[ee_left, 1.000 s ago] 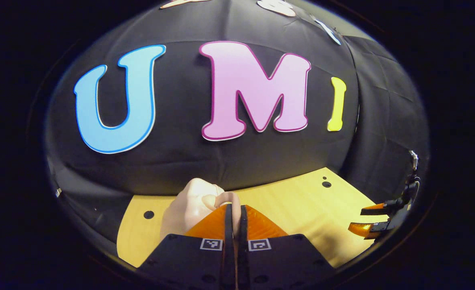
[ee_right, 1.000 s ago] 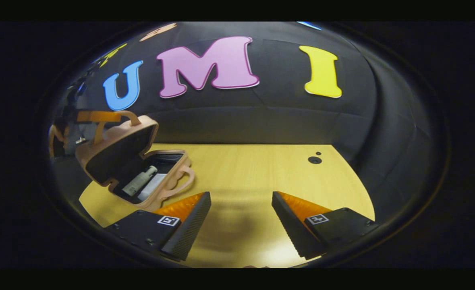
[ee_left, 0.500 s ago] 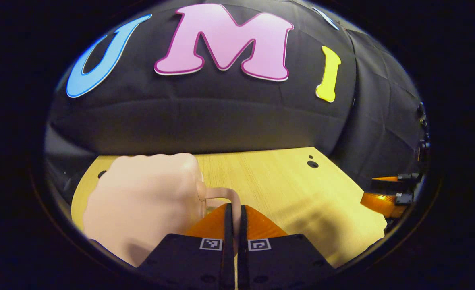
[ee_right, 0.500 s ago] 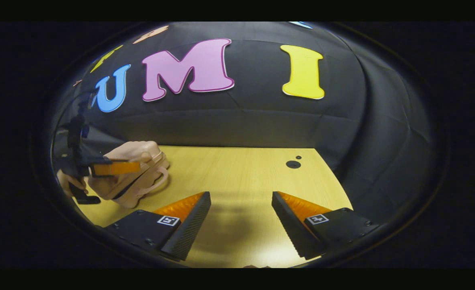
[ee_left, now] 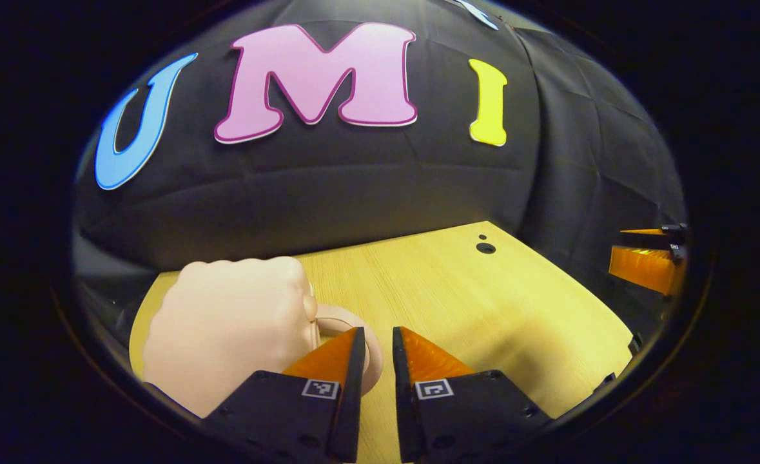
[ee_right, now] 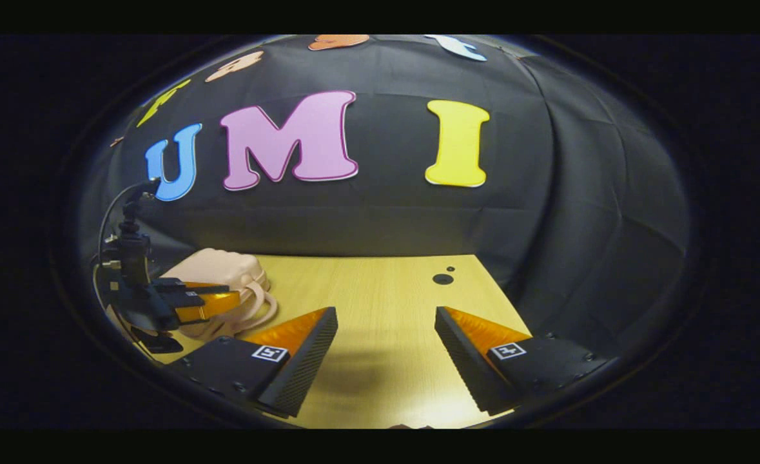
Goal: First open the suitcase, pack the skin care products into it, and then close the suitcase.
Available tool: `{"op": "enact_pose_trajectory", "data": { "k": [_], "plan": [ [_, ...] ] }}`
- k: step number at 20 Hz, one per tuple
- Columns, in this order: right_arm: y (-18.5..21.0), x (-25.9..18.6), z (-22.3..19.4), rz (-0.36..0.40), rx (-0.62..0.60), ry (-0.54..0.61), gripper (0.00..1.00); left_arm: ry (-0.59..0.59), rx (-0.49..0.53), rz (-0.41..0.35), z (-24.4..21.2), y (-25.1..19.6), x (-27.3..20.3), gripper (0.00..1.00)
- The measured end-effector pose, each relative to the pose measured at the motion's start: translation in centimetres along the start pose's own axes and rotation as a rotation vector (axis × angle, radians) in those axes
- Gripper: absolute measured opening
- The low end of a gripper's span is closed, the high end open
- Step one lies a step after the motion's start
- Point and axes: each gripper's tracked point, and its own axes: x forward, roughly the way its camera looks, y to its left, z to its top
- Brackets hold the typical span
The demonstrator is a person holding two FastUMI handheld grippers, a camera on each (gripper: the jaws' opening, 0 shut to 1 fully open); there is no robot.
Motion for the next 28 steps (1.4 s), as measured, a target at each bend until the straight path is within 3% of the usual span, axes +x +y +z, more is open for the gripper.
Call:
{"op": "enact_pose_trajectory", "data": {
  "k": [3,6,7,9,15,18,22,28],
  "plan": [
    [1.8,-3.6,3.3,-0.023,0.002,-0.068,0.97,-0.106,0.015,-0.006,3.7,-0.8,-6.0,0.55],
    [4.3,-7.5,5.9,-0.033,0.002,-0.124,0.98,-0.180,0.015,-0.034,7.2,-1.4,-13.0,0.69],
    [5.3,-8.9,6.8,-0.032,0.006,-0.145,0.97,-0.207,0.000,-0.041,8.3,-1.7,-15.3,0.81],
    [7.3,-11.6,8.4,-0.021,0.005,-0.189,0.97,-0.277,-0.041,-0.046,10.7,-1.4,-20.2,0.90],
    [13.3,-19.2,10.6,0.028,0.037,-0.295,0.97,-0.439,-0.182,0.045,13.7,2.7,-32.6,0.95],
    [14.2,-22.2,11.0,0.016,0.049,-0.360,0.97,-0.506,-0.194,0.112,13.5,4.8,-36.6,0.95],
    [14.1,-24.7,11.2,0.000,0.073,-0.436,0.97,-0.547,-0.113,0.164,12.7,6.1,-39.0,0.95],
    [12.7,-25.6,12.0,-0.015,0.110,-0.479,0.97,-0.539,-0.116,0.158,12.4,5.8,-39.4,0.95]
  ]
}}
